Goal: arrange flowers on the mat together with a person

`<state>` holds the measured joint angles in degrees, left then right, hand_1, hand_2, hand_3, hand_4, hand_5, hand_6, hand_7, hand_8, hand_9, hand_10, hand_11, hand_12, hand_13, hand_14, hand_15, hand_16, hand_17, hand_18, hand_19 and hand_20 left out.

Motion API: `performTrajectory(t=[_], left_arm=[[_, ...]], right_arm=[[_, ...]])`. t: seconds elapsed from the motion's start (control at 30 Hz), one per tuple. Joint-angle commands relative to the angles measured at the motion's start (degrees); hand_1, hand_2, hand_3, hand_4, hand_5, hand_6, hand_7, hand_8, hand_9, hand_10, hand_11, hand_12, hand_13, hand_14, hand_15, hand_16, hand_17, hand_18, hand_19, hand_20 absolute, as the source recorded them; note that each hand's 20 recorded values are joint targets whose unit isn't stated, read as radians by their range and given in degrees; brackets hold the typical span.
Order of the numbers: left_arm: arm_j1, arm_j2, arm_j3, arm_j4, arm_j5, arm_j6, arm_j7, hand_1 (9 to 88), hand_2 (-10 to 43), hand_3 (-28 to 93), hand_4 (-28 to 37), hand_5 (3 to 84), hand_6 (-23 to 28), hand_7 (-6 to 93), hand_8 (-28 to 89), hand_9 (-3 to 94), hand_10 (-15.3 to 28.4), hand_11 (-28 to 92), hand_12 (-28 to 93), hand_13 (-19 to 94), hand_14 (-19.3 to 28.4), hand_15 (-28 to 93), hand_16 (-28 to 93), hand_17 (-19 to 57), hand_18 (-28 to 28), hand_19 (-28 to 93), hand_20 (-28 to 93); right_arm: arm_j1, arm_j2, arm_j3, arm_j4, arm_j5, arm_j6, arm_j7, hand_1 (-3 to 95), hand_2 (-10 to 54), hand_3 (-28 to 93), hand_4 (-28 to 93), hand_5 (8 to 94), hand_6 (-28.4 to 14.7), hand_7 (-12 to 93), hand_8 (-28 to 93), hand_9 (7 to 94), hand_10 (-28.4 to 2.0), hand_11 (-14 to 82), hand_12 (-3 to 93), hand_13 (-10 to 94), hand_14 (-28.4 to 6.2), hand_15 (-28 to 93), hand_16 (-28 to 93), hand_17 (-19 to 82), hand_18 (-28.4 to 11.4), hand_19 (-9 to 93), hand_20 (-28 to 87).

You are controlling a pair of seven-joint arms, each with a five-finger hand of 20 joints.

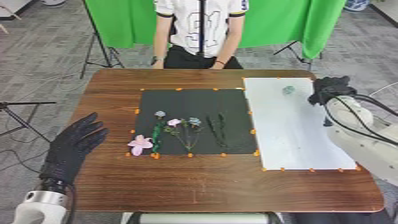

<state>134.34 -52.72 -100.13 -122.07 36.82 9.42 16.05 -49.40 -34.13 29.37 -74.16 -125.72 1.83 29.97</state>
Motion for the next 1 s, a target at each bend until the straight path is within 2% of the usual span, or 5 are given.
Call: performTrajectory(t=[0.03, 0.23, 0.53, 0.7, 1.0], left_arm=[[0.57, -0.39, 0.39, 0.27, -0.16, 0.52, -0.39, 23.9, -0.4, 73, -22.3, 38.3, 3.5, 19.2, -9, 34.5, 13.4, 24, 17, 31, 15.9, 29, 2, -3.9, 24.1, 47, 6], [0.61, -0.53, 0.37, 0.21, -0.19, 0.63, -0.28, 23.8, -0.3, 73, -22.3, 38.3, 3.6, 19.2, -9, 34.5, 13.4, 24, 17, 31, 15.9, 29, 2, -4.0, 24.2, 47, 6], [1.12, -0.92, 0.38, 0.09, -0.30, 0.85, -0.19, 23.5, -0.1, 73, -22.4, 38.3, 3.6, 19.0, -9, 34.6, 13.5, 24, 17, 31, 16.0, 29, 2, -4.0, 24.1, 47, 6], [-0.06, -0.79, 1.43, 0.45, -0.10, 0.43, -0.36, 23.5, -0.1, 73, -22.6, 38.4, 3.6, 19.1, -9, 34.6, 13.4, 24, 17, 31, 16.0, 29, 2, -4.0, 24.1, 47, 6], [0.13, -0.82, 1.37, 0.33, -0.18, 0.86, -0.55, 23.5, 0.1, 73, -22.7, 38.3, 3.5, 19.2, -9, 34.5, 13.4, 24, 17, 31, 15.9, 29, 2, -4.0, 24.2, 47, 6]], right_arm=[[-0.43, -0.77, -1.15, 2.07, 0.41, 3.36, -0.82, 32.4, -9.5, 90, -28, 49.9, 3.2, 38, -18, 57.2, -8.0, 35.3, 25.9, 54, -5.3, 50, 22, 17, -17.7, 56, 34], [-1.11, -1.25, -3.05, 3.57, -0.14, 14.61, -2.25, 45.3, -9.5, 82, -28, 61.0, 5.3, 51, -3, 77.7, -4.3, 21.8, 49.8, 67, -2.4, 53, 36, 23, -15.9, 62, 38], [-0.93, -4.01, -3.12, -9.43, -5.23, 29.04, -9.53, 47.7, -9.5, 84, -28, 68.9, 4.8, 51, -4, 84.6, -3.3, 23.5, 53.2, 72, -3.2, 59, 37, 27, -15.7, 66, 40], [2.28, -7.69, -7.25, -14.46, -5.10, 28.18, -15.92, 47.5, -9.5, 84, -28, 68.8, 4.7, 52, -3, 84.4, -3.3, 23.9, 53.7, 72, -3.1, 60, 37, 27, -15.5, 66, 41], [7.53, -14.72, -14.39, -8.93, -3.41, 23.63, -21.14, 47.1, -9.5, 84, -28, 67.4, 4.9, 53, -4, 83.0, -3.9, 24.1, 53.9, 70, -2.9, 59, 38, 26, -15.5, 66, 41]])
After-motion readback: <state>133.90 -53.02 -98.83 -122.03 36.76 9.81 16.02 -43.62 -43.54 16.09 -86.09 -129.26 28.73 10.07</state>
